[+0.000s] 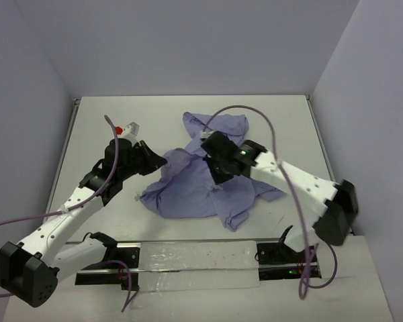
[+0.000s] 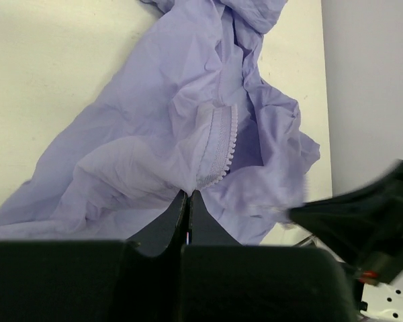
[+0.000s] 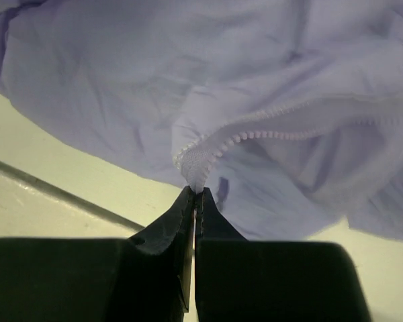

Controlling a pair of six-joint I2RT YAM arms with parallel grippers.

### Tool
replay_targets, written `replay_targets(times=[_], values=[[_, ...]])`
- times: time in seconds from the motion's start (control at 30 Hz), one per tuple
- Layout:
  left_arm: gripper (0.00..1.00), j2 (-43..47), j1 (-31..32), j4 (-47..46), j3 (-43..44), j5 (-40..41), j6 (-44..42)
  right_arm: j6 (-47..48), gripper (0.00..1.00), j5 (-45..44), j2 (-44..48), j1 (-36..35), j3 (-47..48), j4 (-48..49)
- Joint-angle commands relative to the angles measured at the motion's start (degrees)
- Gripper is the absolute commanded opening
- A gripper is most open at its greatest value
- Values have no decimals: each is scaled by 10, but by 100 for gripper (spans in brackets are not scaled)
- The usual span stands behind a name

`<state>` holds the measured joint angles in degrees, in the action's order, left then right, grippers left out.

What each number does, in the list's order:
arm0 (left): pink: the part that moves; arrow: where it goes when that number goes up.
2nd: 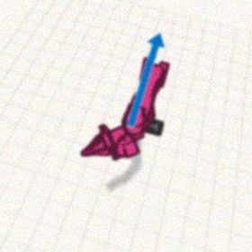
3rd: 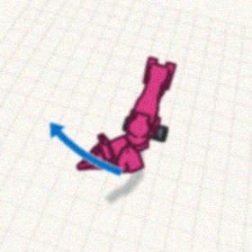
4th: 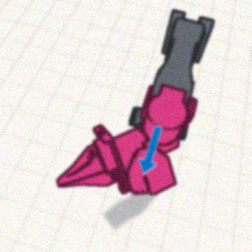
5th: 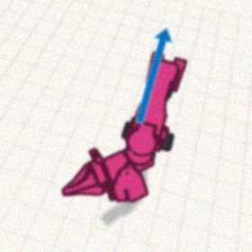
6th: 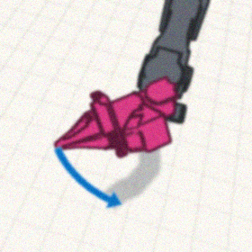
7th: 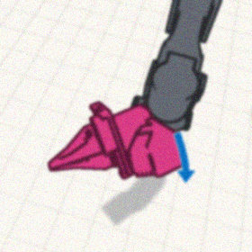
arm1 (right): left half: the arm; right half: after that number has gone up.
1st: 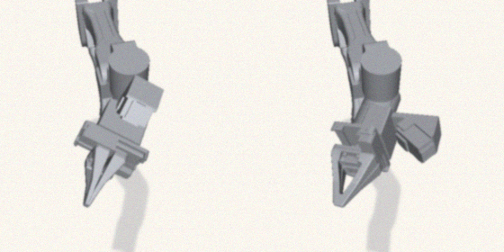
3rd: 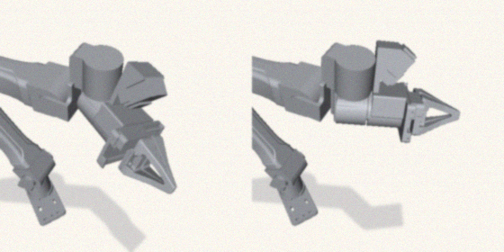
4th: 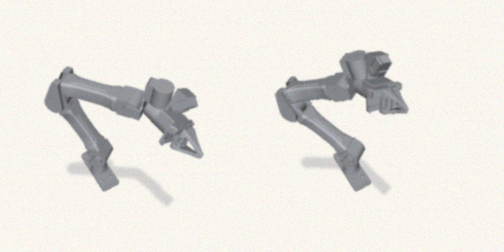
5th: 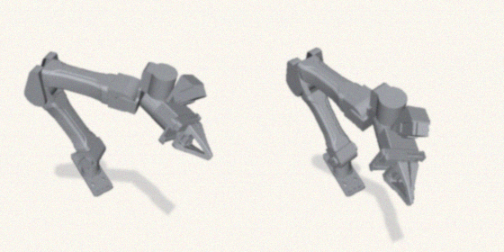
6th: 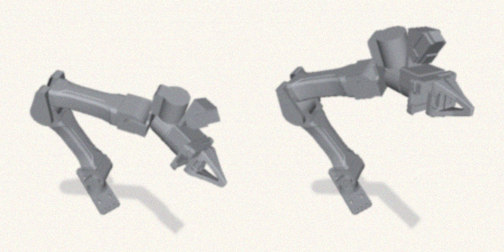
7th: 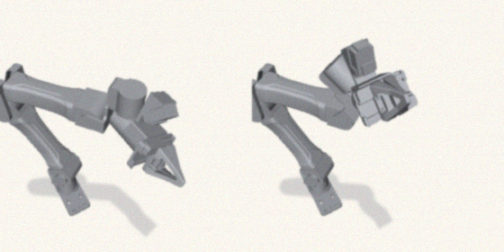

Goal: Zip up the jacket

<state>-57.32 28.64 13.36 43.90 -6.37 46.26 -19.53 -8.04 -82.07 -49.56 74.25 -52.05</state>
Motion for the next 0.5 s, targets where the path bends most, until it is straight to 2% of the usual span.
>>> replay_targets(times=[0.0,0.03,0.07,0.1,0.2,0.3,0.33,0.43,0.47], values=[[0,-5,-3,26,21,33,1,68,5,58,-140,-29,201,16],[0,-6,-6,31,22,44,6,74,14,73,-184,-33,235,13],[0,-4,-7,36,21,51,9,77,34,87,-205,-38,262,9],[0,-3,-8,48,23,58,13,79,48,92,-219,-49,297,-4],[0,25,-10,54,11,102,33,76,66,64,-207,-66,289,1],[0,41,-10,41,-2,105,35,58,68,51,-143,-55,176,57],[0,42,-11,37,-4,107,36,44,68,50,-83,-28,124,80],[0,30,-12,39,4,104,32,-8,68,37,5,32,-21,140],[0,24,-14,41,5,103,30,-20,69,36,48,78,-59,153]])
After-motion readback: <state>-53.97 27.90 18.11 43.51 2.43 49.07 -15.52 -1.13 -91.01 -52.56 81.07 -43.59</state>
